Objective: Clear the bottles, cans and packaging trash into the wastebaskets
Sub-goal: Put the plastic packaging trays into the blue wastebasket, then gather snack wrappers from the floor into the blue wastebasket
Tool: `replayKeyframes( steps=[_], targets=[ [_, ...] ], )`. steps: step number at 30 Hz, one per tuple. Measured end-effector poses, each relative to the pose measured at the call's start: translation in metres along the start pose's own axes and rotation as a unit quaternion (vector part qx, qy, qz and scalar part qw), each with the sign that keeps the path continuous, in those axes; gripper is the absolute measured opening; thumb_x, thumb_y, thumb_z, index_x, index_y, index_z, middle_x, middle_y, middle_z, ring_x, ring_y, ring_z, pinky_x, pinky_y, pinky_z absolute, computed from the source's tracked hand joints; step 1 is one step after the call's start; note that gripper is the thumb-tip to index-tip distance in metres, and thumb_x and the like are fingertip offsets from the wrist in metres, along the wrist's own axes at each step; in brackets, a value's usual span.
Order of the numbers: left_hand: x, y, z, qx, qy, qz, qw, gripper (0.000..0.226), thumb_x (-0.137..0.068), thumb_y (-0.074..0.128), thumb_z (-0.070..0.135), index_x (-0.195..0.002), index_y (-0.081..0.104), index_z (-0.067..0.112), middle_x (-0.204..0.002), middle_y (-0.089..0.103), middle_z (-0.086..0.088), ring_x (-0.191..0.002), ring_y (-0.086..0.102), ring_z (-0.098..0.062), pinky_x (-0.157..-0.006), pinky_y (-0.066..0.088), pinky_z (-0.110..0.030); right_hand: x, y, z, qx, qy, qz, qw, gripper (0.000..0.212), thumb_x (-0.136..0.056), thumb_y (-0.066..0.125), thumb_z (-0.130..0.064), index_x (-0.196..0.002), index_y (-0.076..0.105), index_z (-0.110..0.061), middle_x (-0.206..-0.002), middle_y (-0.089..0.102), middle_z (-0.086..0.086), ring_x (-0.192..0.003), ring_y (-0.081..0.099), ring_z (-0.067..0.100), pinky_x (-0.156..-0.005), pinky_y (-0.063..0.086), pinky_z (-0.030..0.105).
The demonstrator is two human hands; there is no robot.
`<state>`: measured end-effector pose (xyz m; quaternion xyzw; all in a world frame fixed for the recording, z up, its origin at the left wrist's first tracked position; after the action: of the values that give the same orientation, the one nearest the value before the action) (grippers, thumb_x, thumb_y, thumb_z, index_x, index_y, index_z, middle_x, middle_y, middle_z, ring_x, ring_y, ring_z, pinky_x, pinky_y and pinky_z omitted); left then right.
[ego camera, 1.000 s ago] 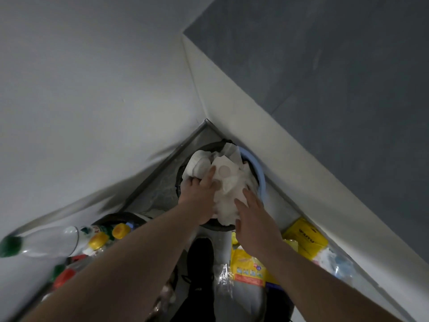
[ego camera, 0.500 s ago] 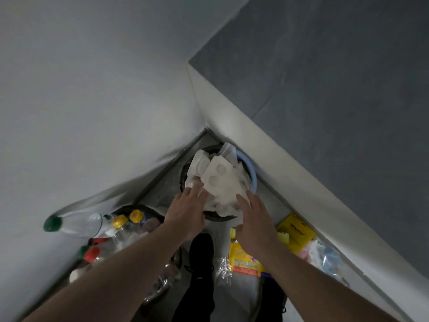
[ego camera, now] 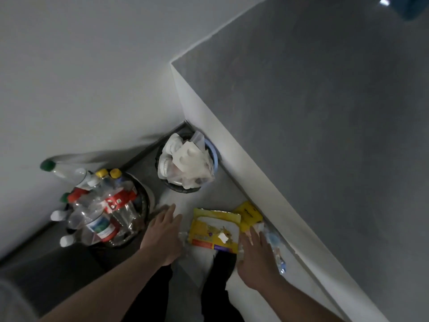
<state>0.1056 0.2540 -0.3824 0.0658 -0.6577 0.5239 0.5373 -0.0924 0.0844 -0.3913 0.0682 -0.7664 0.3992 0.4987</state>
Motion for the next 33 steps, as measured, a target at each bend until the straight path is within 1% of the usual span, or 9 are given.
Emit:
replayKeyframes(
  steps=[3, 6, 10, 13, 17, 22, 28, 31, 33],
  targets=[
    [0.042, 0.031, 0.018, 0.04, -0.026, -0.02, 0.999, 0.073, -0.093, 0.05, 0.037, -0.158, 0.019, 0.026, -0.169, -0.007, -0.005, -0.156, 0.001, -0.028, -0.126, 0.013, -0.042, 0.039, 0.009, 0.023, 0.003, 0.019, -0.017, 1.0, 0.08, -0.094, 0.052, -0.029, -0.161, 0.008, -0.028, -0.169, -0.009, 0.003, -0.156, -0.005, 0.033, -0.125, 0.012, 0.048],
    [0.077, 0.055, 0.038, 0.054, -0.013, -0.026, 0.998, 0.072, -0.09, 0.046, 0.029, -0.157, 0.019, 0.03, -0.169, -0.01, -0.004, -0.156, -0.002, -0.027, -0.126, 0.011, -0.043, 0.069, 0.018, 0.045, -0.005, 0.046, -0.033, 0.998, 0.078, -0.094, 0.051, -0.031, -0.161, 0.011, -0.027, -0.169, -0.008, 0.005, -0.155, -0.004, 0.035, -0.125, 0.013, 0.048],
    [0.097, 0.082, 0.043, 0.033, 0.014, -0.046, 0.998, 0.077, -0.092, 0.049, 0.028, -0.159, 0.012, 0.031, -0.169, -0.014, -0.002, -0.156, -0.004, -0.028, -0.127, 0.01, -0.044, 0.095, 0.047, 0.066, -0.046, 0.075, -0.027, 0.996, 0.084, -0.091, 0.054, -0.031, -0.162, 0.008, -0.028, -0.169, -0.008, 0.001, -0.155, -0.001, 0.032, -0.121, 0.024, 0.046],
    [0.105, 0.094, 0.035, -0.004, 0.027, -0.044, 0.999, 0.074, -0.094, 0.052, 0.031, -0.159, 0.016, 0.03, -0.169, -0.01, -0.003, -0.156, -0.001, -0.029, -0.126, 0.012, -0.044, 0.111, 0.076, 0.075, -0.057, 0.089, -0.029, 0.994, 0.082, -0.091, 0.054, -0.031, -0.161, 0.012, -0.026, -0.169, -0.005, 0.001, -0.154, 0.006, 0.033, -0.119, 0.028, 0.046],
    [0.114, 0.107, 0.017, -0.023, 0.007, -0.035, 0.999, 0.071, -0.095, 0.051, 0.035, -0.159, 0.02, 0.027, -0.169, 0.001, -0.004, -0.155, 0.006, -0.028, -0.125, 0.016, -0.039, 0.138, 0.104, 0.077, -0.108, 0.12, -0.02, 0.987, 0.075, -0.094, 0.053, -0.029, -0.16, 0.018, -0.024, -0.169, -0.001, 0.002, -0.155, 0.003, 0.031, -0.123, 0.023, 0.045],
    [0.136, 0.135, 0.017, -0.03, -0.015, -0.041, 0.999, 0.068, -0.09, 0.054, 0.035, -0.154, 0.031, 0.026, -0.168, 0.005, -0.003, -0.152, 0.014, -0.03, -0.121, 0.026, -0.041, 0.179, 0.132, 0.109, -0.152, 0.138, -0.005, 0.979, 0.076, -0.092, 0.053, -0.026, -0.16, 0.018, -0.028, -0.169, -0.002, 0.0, -0.156, 0.001, 0.027, -0.124, 0.022, 0.043],
    [0.155, 0.159, 0.067, 0.017, -0.043, -0.063, 0.997, 0.06, -0.086, 0.054, 0.031, -0.145, 0.041, 0.027, -0.166, 0.009, -0.005, -0.15, 0.02, -0.033, -0.116, 0.035, -0.043, 0.199, 0.147, 0.181, -0.15, 0.154, 0.005, 0.977, 0.076, -0.091, 0.053, -0.025, -0.16, 0.02, -0.026, -0.17, 0.0, 0.002, -0.155, 0.004, 0.029, -0.124, 0.023, 0.041],
    [0.145, 0.168, 0.088, 0.077, -0.084, -0.047, 0.992, 0.06, -0.085, 0.056, 0.034, -0.143, 0.042, 0.032, -0.165, 0.01, -0.002, -0.148, 0.024, -0.037, -0.113, 0.038, -0.05, 0.192, 0.151, 0.214, -0.14, 0.14, 0.012, 0.98, 0.076, -0.092, 0.056, -0.026, -0.159, 0.02, -0.024, -0.169, 0.002, 0.004, -0.155, 0.006, 0.03, -0.123, 0.024, 0.041],
    [0.133, 0.176, 0.093, 0.127, -0.136, -0.024, 0.982, 0.064, -0.086, 0.057, 0.04, -0.147, 0.042, 0.028, -0.163, 0.015, -0.002, -0.148, 0.025, -0.036, -0.115, 0.036, -0.052, 0.187, 0.156, 0.231, -0.127, 0.121, -0.002, 0.985, 0.076, -0.093, 0.056, -0.027, -0.16, 0.019, -0.022, -0.169, 0.002, 0.005, -0.155, 0.006, 0.031, -0.123, 0.024, 0.042]
  ],
)
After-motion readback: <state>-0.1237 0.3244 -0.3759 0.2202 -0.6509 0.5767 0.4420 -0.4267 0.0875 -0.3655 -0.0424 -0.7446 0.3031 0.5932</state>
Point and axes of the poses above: each hand's wrist, its own x-axis away from the middle knuckle, its own y-axis out of the palm, z = x × y, the point moved 7 cm from there along -x, towards the middle knuckle
